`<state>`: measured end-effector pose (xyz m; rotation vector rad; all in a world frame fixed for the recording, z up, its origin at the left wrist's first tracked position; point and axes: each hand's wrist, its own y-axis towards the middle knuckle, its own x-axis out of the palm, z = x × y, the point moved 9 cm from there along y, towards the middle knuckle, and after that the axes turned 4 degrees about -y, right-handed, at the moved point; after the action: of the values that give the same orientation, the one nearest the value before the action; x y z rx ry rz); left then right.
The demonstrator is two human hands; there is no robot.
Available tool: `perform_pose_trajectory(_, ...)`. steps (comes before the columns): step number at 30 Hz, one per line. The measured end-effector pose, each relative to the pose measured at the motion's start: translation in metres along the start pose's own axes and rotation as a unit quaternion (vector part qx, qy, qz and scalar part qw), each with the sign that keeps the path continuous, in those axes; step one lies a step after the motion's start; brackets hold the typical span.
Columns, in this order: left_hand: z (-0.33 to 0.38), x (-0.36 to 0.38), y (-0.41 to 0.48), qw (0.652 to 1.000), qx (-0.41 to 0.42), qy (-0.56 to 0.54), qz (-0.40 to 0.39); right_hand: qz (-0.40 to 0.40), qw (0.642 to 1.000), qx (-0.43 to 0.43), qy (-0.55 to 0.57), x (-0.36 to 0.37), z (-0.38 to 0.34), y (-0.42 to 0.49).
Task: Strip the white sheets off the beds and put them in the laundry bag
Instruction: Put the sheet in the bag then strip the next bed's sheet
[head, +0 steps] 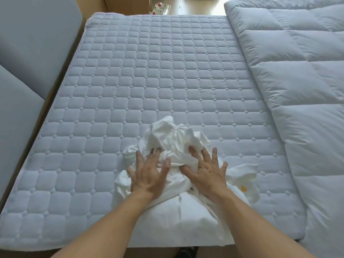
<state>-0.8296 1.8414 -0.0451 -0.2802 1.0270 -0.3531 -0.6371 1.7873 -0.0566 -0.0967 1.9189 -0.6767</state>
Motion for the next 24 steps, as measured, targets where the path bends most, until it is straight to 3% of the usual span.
perform_pose_trajectory(5, -0.036, 0.014, 0.019, 0.99, -0.14, -0.03, -0.003, -0.039, 0.995, 0.056, 0.072, 0.014, 0.014, 0.022)
perform_pose_trajectory(8, -0.049, 0.022, 0.036, 0.981, -0.176, -0.069, -0.046, -0.061, 0.987, 0.081, 0.128, 0.02, 0.02, 0.033)
perform_pose_trajectory(14, -0.048, 0.018, 0.053, 0.974, -0.144, -0.156, -0.078, -0.086, 0.976, 0.08, 0.186, 0.019, 0.017, 0.043)
perform_pose_trajectory(18, -0.038, 0.005, 0.045, 0.952, -0.102, -0.28, -0.07, -0.08, 0.939, 0.048, 0.331, 0.018, 0.012, 0.045)
perform_pose_trajectory(21, -0.002, -0.014, 0.039, 0.937, -0.045, -0.341, -0.068, -0.049, 0.922, 0.012, 0.385, 0.002, 0.002, 0.041)
perform_pose_trajectory(24, 0.046, -0.055, 0.048, 0.941, 0.035, -0.333, -0.048, 0.029, 0.903, -0.04, 0.427, -0.052, -0.012, 0.038)
